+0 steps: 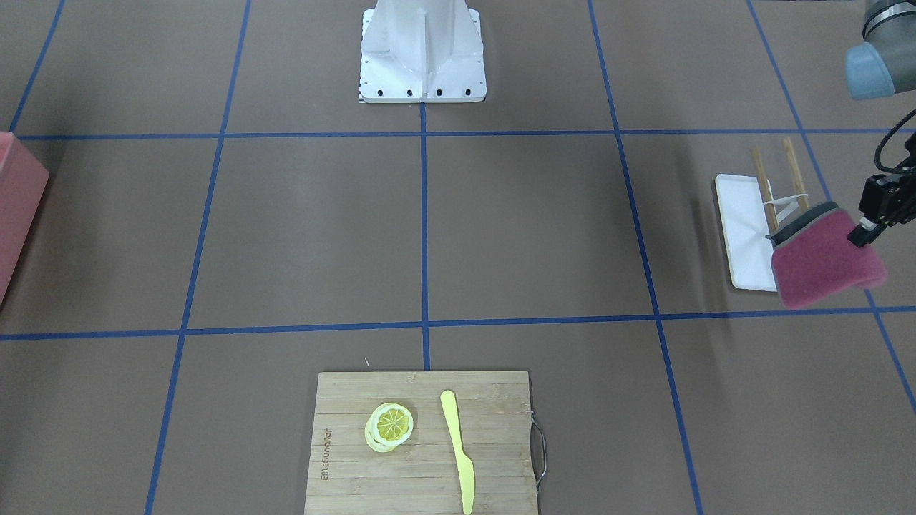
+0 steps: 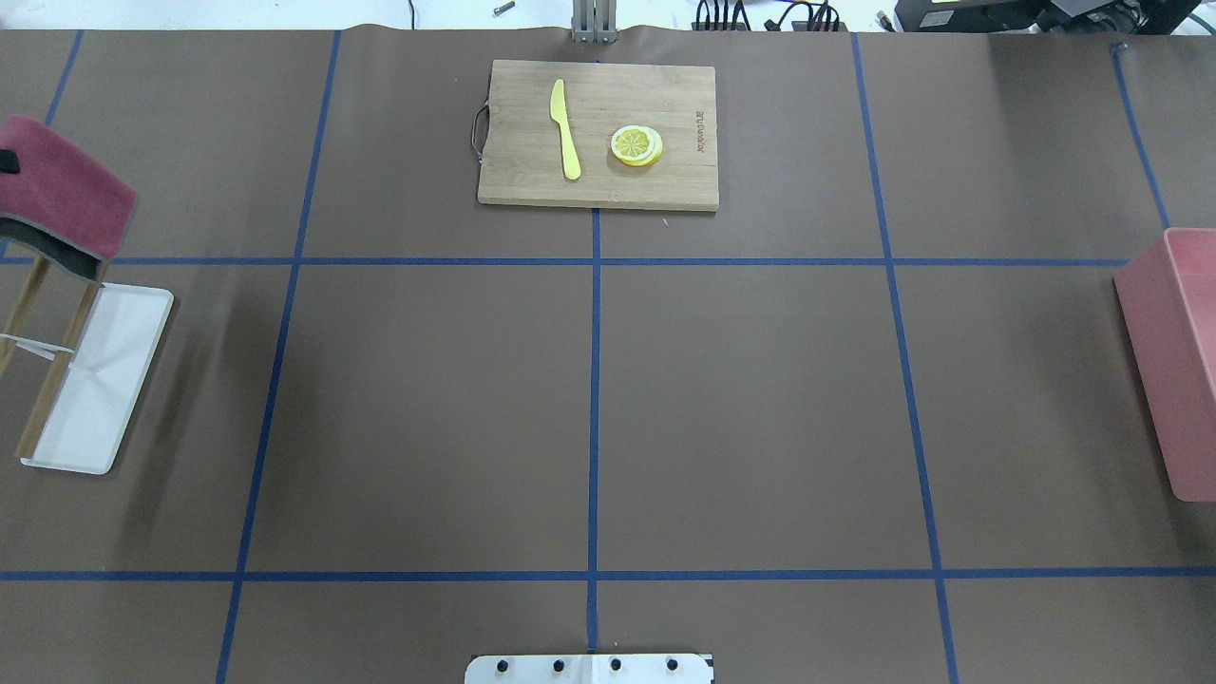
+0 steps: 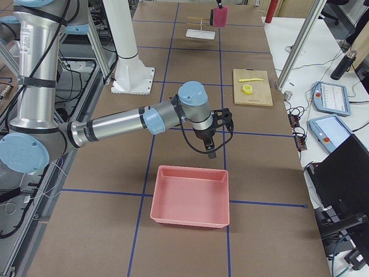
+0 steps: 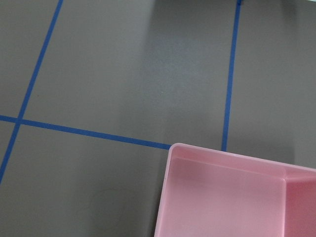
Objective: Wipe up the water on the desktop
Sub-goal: 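Lift the pink sponge up off the white holder with the left gripper, then carry the sponge toward the cutting board while the right arm reaches in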
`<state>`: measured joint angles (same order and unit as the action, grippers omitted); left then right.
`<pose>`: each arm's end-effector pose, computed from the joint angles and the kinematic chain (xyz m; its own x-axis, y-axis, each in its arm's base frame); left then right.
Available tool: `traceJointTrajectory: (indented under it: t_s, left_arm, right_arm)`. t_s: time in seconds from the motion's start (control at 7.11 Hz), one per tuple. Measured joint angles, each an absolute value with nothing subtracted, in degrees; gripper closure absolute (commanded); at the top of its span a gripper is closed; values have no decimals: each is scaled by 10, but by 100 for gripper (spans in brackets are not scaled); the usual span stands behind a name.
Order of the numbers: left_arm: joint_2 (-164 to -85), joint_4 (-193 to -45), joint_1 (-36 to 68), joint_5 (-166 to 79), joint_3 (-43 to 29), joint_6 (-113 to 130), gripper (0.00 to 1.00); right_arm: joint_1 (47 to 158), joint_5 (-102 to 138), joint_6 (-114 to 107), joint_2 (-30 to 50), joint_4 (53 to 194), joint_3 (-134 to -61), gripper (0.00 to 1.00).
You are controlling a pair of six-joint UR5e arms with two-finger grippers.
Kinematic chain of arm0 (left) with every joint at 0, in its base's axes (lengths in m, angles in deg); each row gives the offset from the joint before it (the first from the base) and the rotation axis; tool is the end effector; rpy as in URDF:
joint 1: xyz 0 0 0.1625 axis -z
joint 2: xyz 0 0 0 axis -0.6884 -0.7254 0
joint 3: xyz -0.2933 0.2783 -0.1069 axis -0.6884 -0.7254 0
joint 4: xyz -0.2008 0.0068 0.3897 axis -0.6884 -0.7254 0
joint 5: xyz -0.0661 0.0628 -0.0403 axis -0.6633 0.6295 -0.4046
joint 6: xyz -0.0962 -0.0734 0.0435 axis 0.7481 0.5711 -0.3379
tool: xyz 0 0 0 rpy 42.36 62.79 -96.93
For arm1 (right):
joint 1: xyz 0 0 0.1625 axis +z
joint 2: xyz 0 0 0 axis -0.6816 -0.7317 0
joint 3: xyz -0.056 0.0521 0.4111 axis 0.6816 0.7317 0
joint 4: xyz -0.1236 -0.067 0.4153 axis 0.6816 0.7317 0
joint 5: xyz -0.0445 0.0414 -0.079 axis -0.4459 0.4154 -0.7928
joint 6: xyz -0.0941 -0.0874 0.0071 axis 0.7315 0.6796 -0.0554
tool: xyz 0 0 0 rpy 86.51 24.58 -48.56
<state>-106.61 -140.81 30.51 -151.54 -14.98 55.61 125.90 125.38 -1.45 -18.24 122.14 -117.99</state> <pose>0.1053 -0.5524 0.4709 0.4030 -0.0966 -0.9101 0.4509 0.8863 0.1057 -0.0099 -0.4834 0.4971 0.7177 -0.1925 0.6692 -0.0725 0.9352 0.3467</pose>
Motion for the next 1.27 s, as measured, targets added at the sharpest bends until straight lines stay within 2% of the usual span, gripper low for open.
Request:
traceJointTrajectory:
  t_s: [0.28, 0.7, 1.27]
  left_arm:
    - [-1089, -1420, 290, -1508, -155, 629, 100]
    - [-1131, -1420, 183, -1400, -177, 758, 100]
    - [-1263, -1355, 46, -1264, -175, 920, 100]
  right_arm:
    - [1197, 1248, -119, -176, 1133, -1180, 0]
    - [1096, 1185, -221, -117, 1084, -1181, 0]
    - [909, 966, -308, -13, 1082, -1184, 1]
